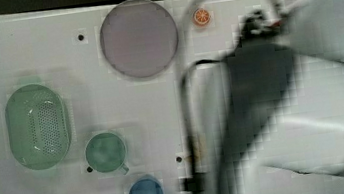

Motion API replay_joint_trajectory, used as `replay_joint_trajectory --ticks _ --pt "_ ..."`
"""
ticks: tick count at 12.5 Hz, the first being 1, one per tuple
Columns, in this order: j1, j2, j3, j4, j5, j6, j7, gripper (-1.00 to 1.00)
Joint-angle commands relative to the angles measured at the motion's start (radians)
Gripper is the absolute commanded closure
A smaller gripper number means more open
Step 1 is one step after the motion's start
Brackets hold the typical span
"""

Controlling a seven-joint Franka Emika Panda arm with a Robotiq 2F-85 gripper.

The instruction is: Pick Ketchup from oven and place it on table.

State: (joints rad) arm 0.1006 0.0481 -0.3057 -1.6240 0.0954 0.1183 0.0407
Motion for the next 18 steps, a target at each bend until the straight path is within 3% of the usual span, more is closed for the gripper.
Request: replay_joint_trajectory --ticks 1,3,4,9,11,15,17,18 --pt "0.022 0.016 0.087 -0.068 0.011 0.012 0.009 -0.21" --pt "0.023 0.016 0.122 -0.175 -0.044 0.095 0.009 -0.21" --pt "0.023 0.019 0.137 -0.285 -0.059 0.188 0.009 -0.21" --pt "0.024 0.102 0.142 -0.551 -0.059 0.507 0.009 -0.21" --pt "0.024 0.218 0.142 -0.602 -0.059 0.662 0.009 -0.21" --pt "0.024 0.344 0.143 -0.605 -0.057 0.814 0.010 -0.24" --pt "0.024 0.360 0.146 -0.615 -0.056 0.827 0.012 -0.61" --pt "0.025 0.358 0.146 -0.617 -0.056 0.832 0.019 -1.00"
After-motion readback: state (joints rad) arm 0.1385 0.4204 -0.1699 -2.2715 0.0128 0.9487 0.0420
